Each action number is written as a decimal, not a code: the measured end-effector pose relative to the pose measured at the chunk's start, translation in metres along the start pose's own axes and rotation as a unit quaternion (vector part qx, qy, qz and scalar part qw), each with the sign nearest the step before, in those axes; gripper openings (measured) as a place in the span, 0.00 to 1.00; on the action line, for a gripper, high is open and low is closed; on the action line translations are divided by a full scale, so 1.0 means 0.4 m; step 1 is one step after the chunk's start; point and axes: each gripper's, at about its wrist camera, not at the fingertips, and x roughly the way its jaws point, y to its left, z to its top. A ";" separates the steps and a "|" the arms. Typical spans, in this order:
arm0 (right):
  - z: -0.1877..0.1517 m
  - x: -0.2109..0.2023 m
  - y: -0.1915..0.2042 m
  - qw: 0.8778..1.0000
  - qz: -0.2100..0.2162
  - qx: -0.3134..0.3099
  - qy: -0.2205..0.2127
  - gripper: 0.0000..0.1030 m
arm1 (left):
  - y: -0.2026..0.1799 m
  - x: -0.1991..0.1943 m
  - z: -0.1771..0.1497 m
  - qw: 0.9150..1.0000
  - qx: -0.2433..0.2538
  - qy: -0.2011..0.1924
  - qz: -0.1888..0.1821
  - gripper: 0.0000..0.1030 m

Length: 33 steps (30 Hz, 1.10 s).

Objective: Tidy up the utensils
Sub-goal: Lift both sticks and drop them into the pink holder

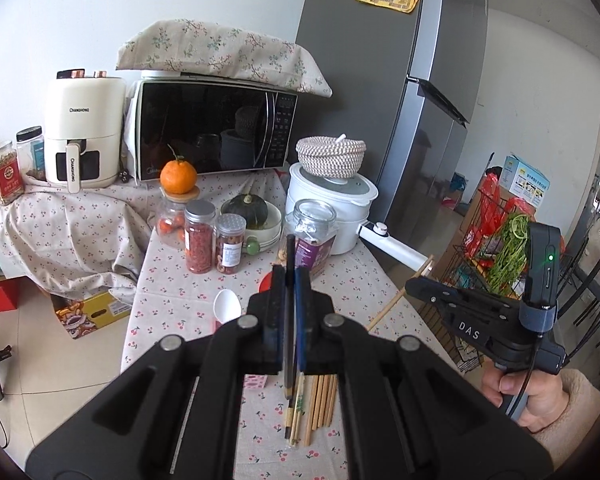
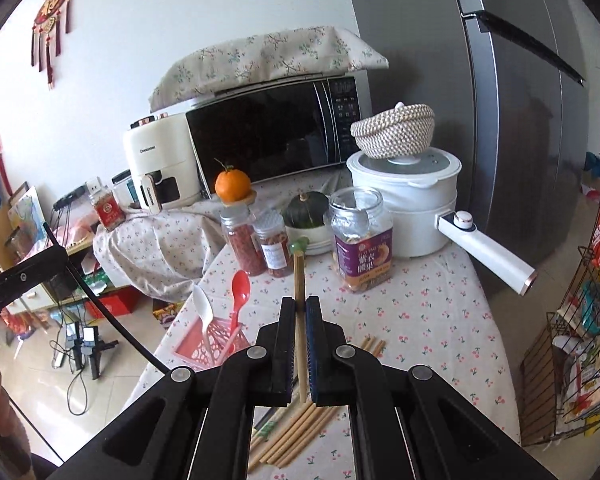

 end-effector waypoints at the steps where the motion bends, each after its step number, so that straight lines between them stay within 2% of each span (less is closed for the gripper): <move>1: 0.013 -0.005 0.005 1.000 0.004 0.001 -0.007 0.05 | 0.003 -0.007 0.007 1.000 -0.001 -0.012 0.004 0.05; 7: 0.056 -0.015 0.027 0.999 0.022 -0.002 -0.024 0.05 | 0.023 -0.025 0.042 0.997 -0.009 -0.066 0.028 0.05; 15: 0.056 -0.009 0.038 0.999 0.037 -0.004 -0.017 0.05 | 0.059 0.042 0.047 0.995 -0.010 -0.080 0.058 0.05; 22: 0.055 -0.011 0.036 0.999 0.043 0.000 -0.015 0.05 | 0.070 0.144 0.024 0.995 0.002 -0.040 0.088 0.05; 31: 0.063 -0.029 0.050 0.998 0.051 0.004 -0.023 0.05 | 0.087 0.253 -0.005 0.997 -0.009 0.004 0.082 0.05; 32: 0.067 -0.031 0.052 0.998 0.051 0.005 -0.025 0.05 | 0.086 0.258 -0.005 0.996 -0.010 0.004 0.087 0.10; 33: 0.070 -0.032 0.055 0.998 0.052 0.006 -0.027 0.05 | 0.084 0.260 -0.004 0.996 -0.011 0.007 0.088 0.25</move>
